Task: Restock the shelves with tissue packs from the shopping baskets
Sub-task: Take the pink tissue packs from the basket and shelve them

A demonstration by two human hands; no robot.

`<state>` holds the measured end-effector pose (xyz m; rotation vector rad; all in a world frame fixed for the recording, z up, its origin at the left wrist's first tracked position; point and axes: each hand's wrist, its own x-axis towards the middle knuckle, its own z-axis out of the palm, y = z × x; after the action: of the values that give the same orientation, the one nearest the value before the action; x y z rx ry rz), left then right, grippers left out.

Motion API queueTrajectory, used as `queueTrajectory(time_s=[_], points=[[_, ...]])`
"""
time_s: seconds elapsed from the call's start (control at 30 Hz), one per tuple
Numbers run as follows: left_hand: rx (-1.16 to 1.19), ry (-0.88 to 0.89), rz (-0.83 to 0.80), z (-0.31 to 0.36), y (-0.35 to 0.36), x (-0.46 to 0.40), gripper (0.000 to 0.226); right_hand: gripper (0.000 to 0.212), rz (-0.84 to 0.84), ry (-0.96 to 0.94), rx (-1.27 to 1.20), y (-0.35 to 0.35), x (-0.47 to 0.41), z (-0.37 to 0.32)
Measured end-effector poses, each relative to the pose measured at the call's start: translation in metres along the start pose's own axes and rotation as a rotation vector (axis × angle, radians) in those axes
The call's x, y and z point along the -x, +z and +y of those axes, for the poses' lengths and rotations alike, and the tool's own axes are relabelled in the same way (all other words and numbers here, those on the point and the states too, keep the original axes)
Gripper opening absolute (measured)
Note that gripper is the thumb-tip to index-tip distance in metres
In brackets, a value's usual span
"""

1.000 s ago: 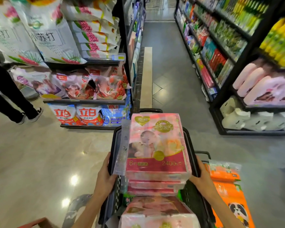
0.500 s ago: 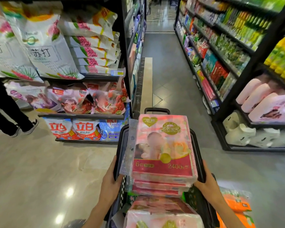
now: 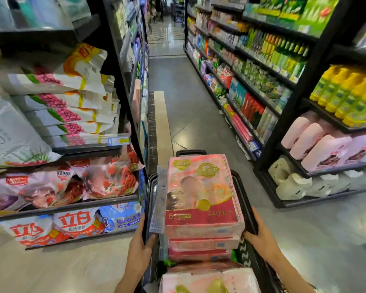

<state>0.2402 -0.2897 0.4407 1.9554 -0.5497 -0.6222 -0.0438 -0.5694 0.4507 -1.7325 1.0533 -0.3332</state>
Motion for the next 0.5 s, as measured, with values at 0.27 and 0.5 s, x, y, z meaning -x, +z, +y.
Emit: queueTrajectory(time_s=[0.27,0.5], points=[[-0.042,0.024,-0.041,0.047,0.033,-0.137,0.075,0.088,0.035,0.006,-0.071,-0.021,-0.122,-0.024],[-0.066,0.005,0.016,0.113,0.089,-0.273,0.074,0.082,0.048,-0.018,-0.03,-0.067,-0.28,-0.039]])
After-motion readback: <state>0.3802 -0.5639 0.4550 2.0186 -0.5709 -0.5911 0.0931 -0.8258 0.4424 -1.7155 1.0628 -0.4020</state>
